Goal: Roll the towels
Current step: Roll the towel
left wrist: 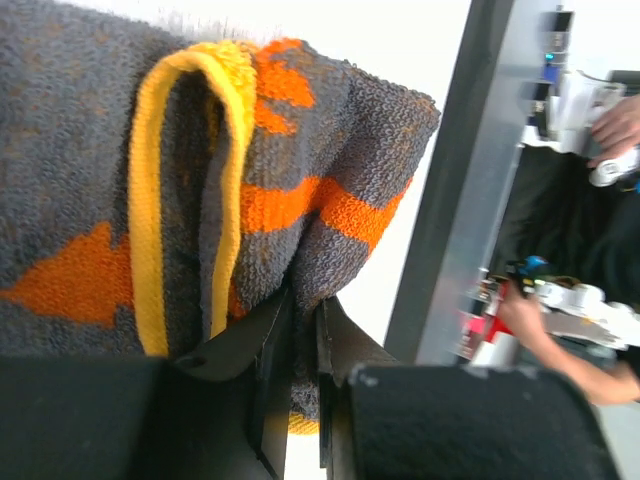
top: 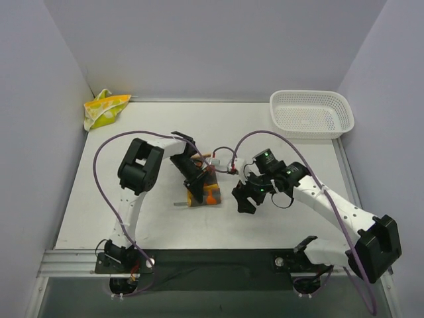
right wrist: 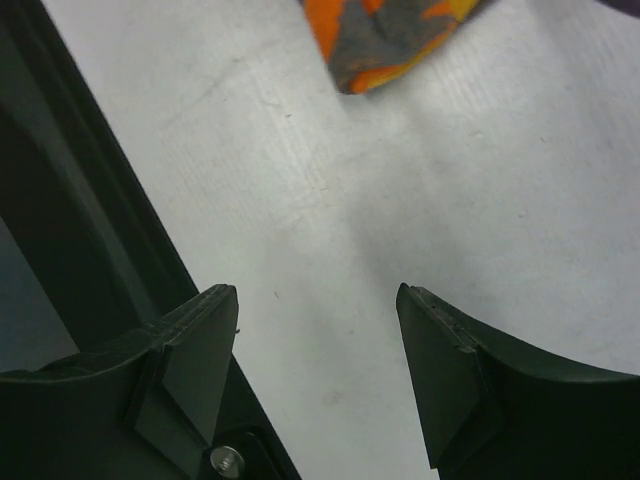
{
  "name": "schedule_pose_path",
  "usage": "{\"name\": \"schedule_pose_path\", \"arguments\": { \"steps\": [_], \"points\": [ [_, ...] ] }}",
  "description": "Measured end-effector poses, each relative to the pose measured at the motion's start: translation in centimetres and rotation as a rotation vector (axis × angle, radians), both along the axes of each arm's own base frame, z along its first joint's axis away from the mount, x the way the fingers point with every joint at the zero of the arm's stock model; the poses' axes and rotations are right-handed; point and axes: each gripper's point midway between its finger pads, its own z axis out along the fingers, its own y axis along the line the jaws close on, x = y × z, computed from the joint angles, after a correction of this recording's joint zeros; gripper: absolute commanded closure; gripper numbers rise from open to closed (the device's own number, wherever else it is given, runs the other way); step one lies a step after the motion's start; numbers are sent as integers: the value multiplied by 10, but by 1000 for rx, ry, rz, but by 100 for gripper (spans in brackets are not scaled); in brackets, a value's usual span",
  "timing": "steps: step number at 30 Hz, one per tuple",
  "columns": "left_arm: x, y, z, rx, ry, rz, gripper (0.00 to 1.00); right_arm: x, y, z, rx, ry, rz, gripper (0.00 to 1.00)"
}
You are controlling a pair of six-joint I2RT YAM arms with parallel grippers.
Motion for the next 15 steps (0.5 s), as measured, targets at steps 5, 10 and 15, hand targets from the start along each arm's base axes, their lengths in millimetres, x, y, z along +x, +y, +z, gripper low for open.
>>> {"name": "schedule_pose_path", "arguments": {
  "steps": [5,10,15],
  "points": [
    [-5,3,0,30,94,1,87,-11,28,12,-60,-112,206,35],
    [-8,10,0,45,170,18,86,7,68,5,-120,-243,320,42],
    [-8,19,0,62,210,40,84,11,108,-33,-187,-291,411,42]
  ]
}}
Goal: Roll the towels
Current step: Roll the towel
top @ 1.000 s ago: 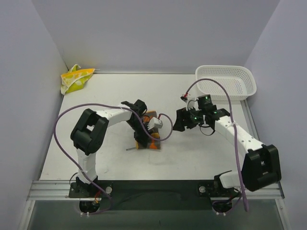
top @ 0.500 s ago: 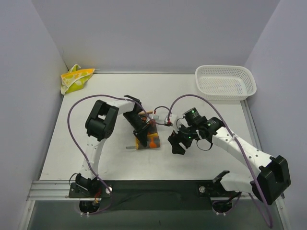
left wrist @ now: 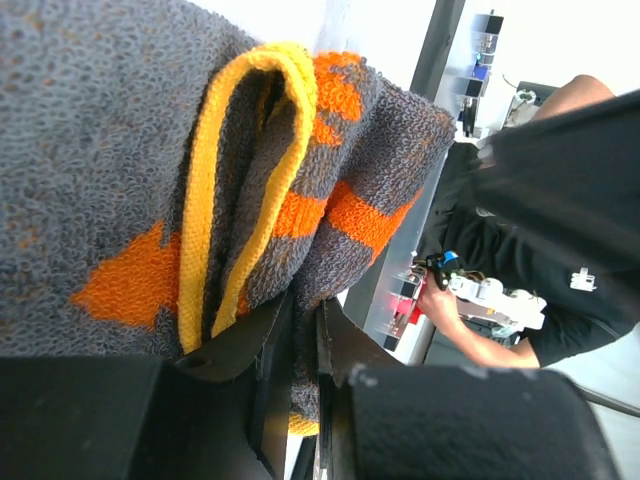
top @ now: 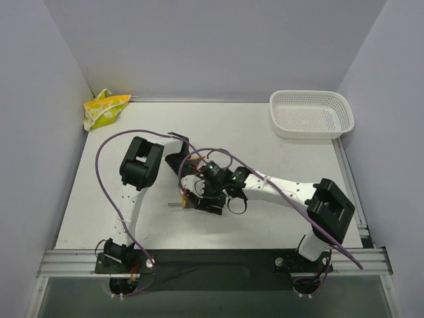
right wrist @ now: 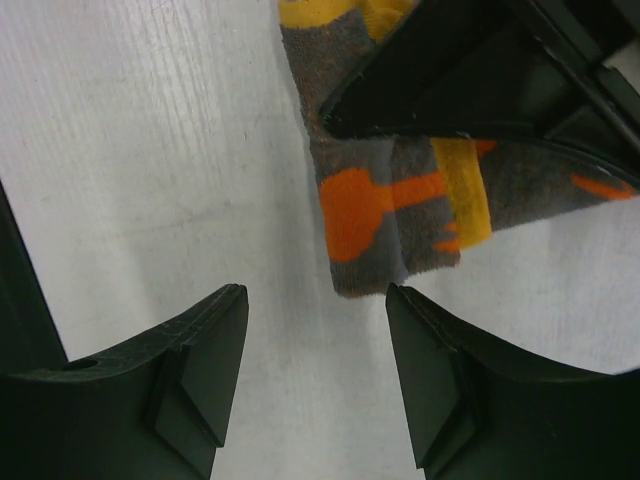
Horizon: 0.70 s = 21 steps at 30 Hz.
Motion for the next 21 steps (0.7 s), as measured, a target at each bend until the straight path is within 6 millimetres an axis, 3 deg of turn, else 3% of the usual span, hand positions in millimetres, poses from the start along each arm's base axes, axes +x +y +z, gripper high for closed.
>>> {"name": "schedule_pose_path", "arguments": {
  "steps": [4,9,13,18,21],
  "points": [
    [1,7,0,10,13,10,81,0,23,-21,-27,-39,43,41],
    [0,11,0,13,17,7,80,8,42,-24,-1,-118,73,44],
    [0,11,0,16,23,6,79,14,49,-32,0,-141,93,60],
    [0,12,0,20,31,8,79,14,46,-56,-45,-109,105,69],
    [0,13,0,17,32,11,72,17,49,-55,-29,-80,96,86]
  ]
}}
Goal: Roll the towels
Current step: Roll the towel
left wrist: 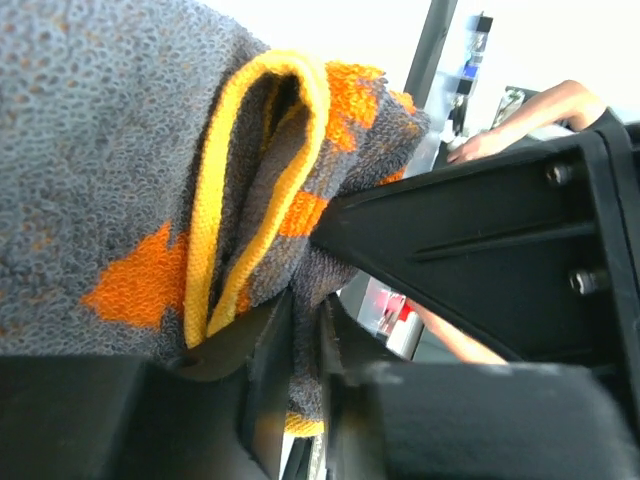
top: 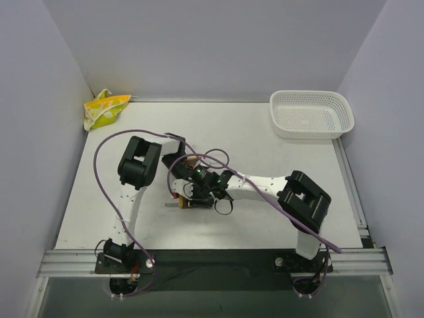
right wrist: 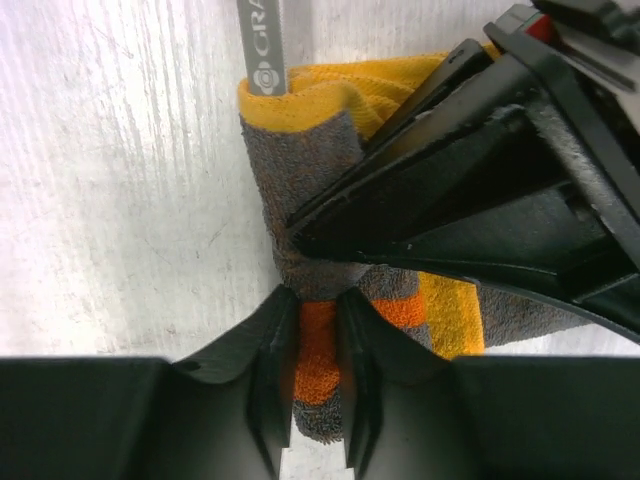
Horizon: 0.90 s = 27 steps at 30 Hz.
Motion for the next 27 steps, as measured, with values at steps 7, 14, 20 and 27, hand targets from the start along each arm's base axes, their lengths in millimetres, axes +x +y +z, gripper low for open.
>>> {"name": "schedule_pose_path", "arguments": {
  "steps": [7,14,20,27],
  "points": [
    [-4,12,11,-60,-28,92,51,-4,9,2,41,195,-25,100],
    [22,43,23,-114,-195,232,44,-25,-2,6,44,427,-75,100],
    [60,95,29,-137,-308,442,43,-46,-6,6,27,638,-122,100],
    [54,137,52,-138,-503,546,41,-43,5,2,59,921,-202,100]
  ]
}}
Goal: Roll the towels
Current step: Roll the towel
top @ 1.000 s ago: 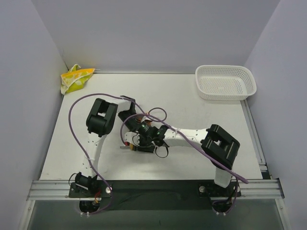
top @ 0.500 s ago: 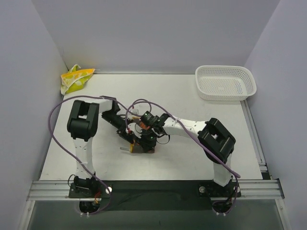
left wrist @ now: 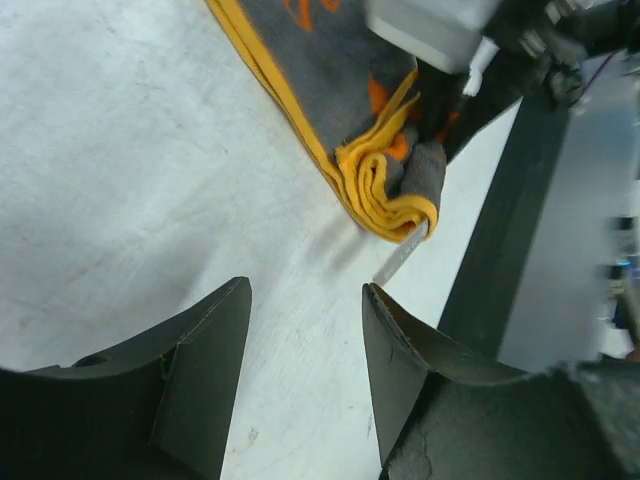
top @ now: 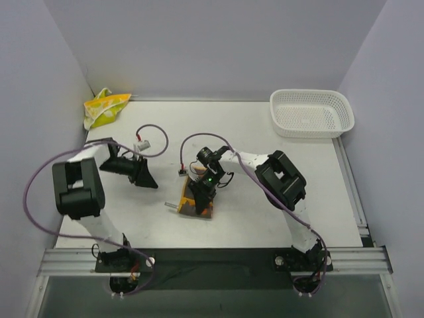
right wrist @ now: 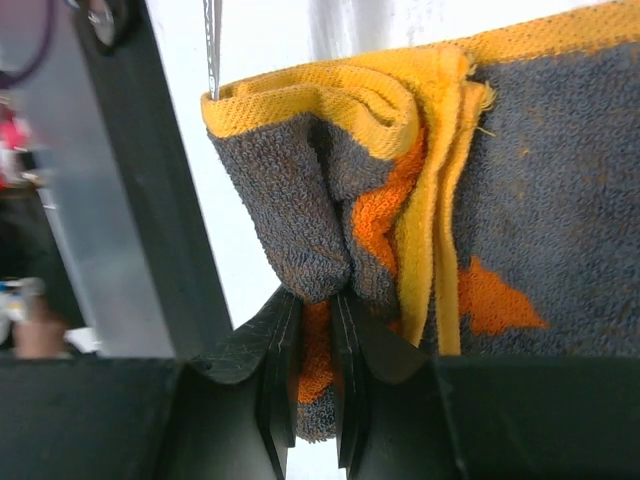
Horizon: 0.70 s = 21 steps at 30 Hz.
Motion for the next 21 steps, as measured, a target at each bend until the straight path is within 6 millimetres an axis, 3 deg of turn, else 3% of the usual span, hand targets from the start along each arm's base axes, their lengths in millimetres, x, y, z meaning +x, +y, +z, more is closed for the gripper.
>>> {"name": "schedule_pose_path", "arguments": {
  "steps": [7,14,21],
  "points": [
    [-42,-6,10,141,-336,-86,36,1,0,0,37,203,-67,100],
    [-86,-69,12,251,-843,-469,33,2,6,0,46,311,-95,100],
    [-118,-103,-24,324,-1143,-707,32,4,8,0,41,414,-122,100]
  ]
}}
